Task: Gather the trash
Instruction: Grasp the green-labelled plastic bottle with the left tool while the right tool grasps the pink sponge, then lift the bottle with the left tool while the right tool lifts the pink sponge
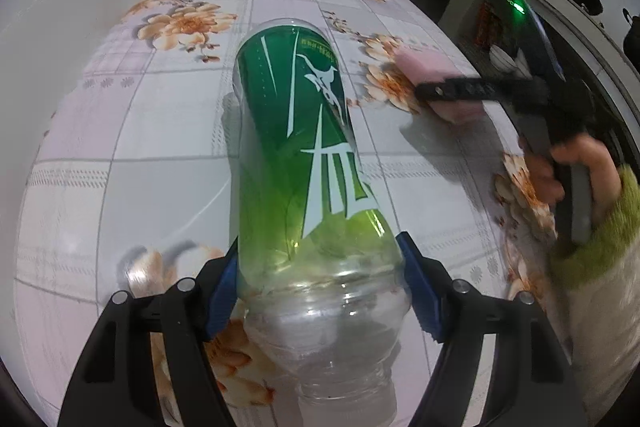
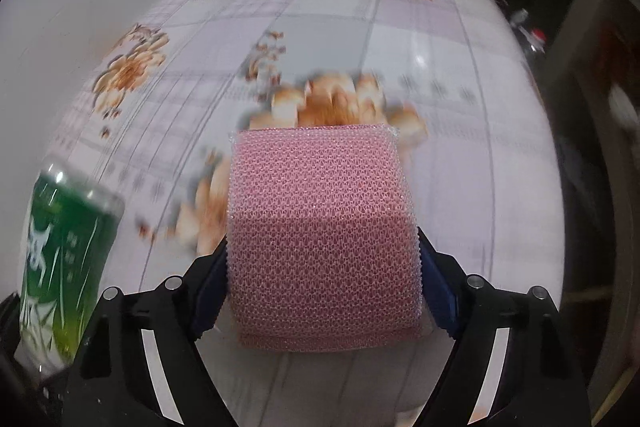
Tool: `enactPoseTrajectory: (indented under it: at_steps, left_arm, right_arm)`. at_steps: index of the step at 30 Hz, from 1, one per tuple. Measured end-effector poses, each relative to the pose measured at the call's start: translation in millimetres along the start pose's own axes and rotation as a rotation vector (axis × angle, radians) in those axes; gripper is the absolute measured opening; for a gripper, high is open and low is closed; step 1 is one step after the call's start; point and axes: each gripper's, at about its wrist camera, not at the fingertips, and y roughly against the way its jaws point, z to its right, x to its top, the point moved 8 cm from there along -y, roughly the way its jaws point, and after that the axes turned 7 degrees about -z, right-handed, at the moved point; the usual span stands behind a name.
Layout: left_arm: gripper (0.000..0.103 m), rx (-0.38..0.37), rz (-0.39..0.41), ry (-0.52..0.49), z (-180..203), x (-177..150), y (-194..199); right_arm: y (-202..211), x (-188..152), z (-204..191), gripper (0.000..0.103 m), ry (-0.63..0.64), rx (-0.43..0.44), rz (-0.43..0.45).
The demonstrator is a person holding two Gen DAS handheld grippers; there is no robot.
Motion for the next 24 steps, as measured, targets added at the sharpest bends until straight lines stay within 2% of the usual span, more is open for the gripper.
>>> enactPoseTrajectory:
  at_steps: [2, 6, 13, 17, 20, 24]
  left_arm:
    - [0.070, -0.015, -0.015, -0.012, 5, -9, 2]
    - [0.070, -0.051, -0.063, -0.036, 16, -32, 8]
    - [0.071, -0.108, -0.145, -0.043, 29, -70, 17]
    - [0.073, -0.111, -0.157, -0.024, 28, -76, 18]
    - [0.075, -0.092, -0.157, -0.022, 25, -75, 19]
    - [0.078, -0.080, -0.139, -0.036, 24, -77, 27]
  right_arm:
    - [9, -21, 2, 0.078, -0.028, 0.013, 0.004]
    - [31, -83, 0, 0.078, -0.055, 0.010, -0.002]
    - [58, -158, -9, 0.081, -0.095, 0.036, -0.001]
    - [61, -175, -15, 0.086, -0.073, 0.026, 0.011]
    - [60, -175, -17, 0.087, -0.072, 0.000, 0.025]
    - [60, -174, -17, 0.087, -0.094, 0.024, 0.037]
